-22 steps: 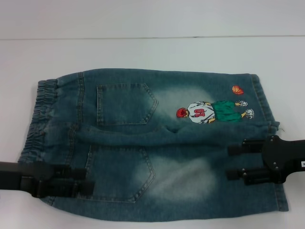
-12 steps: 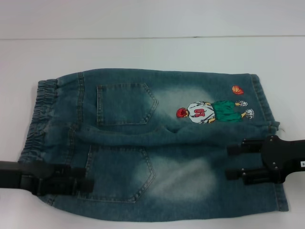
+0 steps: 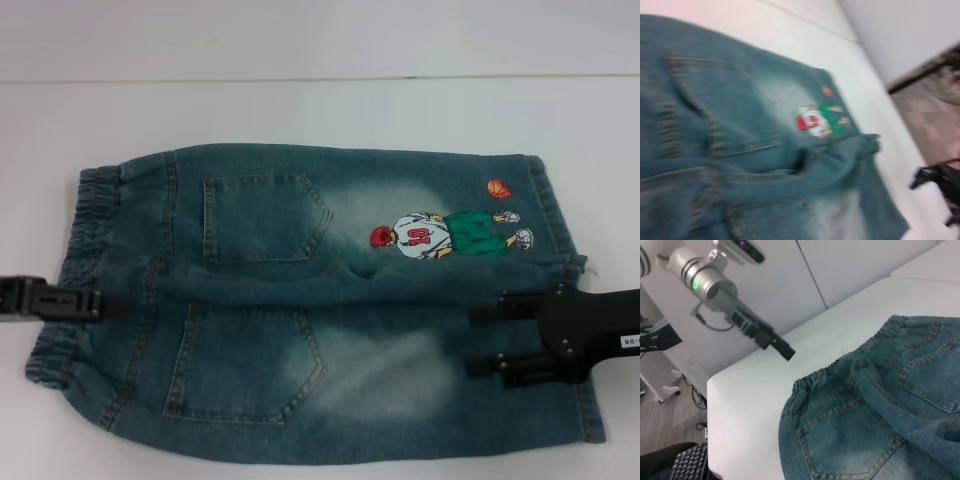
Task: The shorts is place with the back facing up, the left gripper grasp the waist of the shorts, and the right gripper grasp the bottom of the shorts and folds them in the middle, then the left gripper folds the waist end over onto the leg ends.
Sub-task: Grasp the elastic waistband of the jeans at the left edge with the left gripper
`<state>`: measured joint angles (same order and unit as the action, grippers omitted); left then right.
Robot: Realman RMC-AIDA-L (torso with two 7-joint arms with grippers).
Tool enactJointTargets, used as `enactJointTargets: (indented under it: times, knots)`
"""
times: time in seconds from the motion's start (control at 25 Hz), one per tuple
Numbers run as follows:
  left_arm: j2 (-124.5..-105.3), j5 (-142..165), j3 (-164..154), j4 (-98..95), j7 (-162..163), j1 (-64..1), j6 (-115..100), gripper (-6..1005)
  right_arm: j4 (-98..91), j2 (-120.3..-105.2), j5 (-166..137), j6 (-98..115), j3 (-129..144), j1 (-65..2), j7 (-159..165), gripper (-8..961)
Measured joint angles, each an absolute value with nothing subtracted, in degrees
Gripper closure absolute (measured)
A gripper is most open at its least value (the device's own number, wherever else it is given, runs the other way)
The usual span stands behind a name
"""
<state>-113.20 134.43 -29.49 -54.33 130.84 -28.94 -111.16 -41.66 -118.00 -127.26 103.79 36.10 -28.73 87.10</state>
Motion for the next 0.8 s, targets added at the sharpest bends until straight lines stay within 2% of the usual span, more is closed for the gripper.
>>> enactJointTargets:
  times: [0.28,0.8]
  knots:
    - [-111.37,150.78,-29.23,-54.26,142.01,-34.37,-107.15,232,-41.66,-118.56,-127.26,103.78,36.86,-29.38,86.63,151]
    - [-111.51,159.89,-29.87,-52.63,147.4,-35.76,-101.14,233,-41.66,-118.57,-127.26,102.59,37.82,-30.09,86.48,151]
